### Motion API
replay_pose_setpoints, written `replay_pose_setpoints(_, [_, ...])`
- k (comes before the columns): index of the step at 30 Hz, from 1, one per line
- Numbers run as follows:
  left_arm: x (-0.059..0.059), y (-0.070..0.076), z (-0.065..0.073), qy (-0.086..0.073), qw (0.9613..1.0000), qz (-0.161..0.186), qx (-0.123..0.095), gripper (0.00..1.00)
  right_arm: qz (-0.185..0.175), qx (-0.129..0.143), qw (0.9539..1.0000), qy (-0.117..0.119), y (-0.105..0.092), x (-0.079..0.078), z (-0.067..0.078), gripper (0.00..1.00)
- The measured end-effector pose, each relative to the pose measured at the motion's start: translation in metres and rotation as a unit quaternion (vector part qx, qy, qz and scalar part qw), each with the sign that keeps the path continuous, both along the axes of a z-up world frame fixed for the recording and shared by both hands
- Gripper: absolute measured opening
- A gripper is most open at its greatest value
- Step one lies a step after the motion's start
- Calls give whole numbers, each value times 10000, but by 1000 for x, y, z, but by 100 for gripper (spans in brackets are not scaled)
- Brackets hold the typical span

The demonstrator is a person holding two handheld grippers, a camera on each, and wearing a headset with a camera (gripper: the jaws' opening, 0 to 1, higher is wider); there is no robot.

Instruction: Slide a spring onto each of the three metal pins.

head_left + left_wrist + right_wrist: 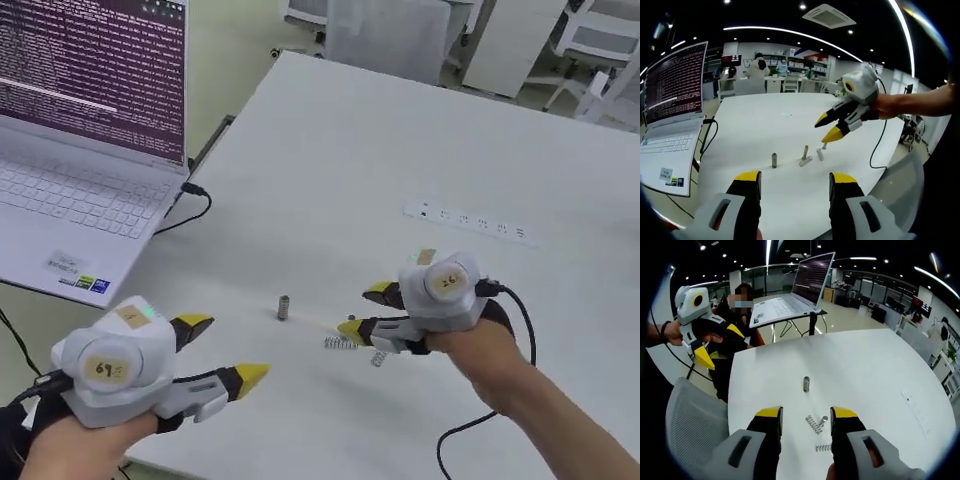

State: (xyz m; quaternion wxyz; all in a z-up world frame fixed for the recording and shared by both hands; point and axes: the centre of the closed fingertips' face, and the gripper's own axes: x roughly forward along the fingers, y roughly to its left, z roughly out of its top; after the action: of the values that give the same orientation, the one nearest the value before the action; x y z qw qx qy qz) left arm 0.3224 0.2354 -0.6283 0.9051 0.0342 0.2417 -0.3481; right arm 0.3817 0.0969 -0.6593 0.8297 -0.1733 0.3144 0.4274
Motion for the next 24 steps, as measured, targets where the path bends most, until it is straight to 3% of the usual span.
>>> replay_pose_setpoints(15, [7, -11, 2, 10, 9999, -113, 61, 50, -567, 127, 9982, -125, -52, -29, 7, 41])
replay_pose_setpoints(24, [11, -21, 3, 8, 9997, -226, 96, 50, -986, 203, 9948, -170, -83, -43, 11, 43])
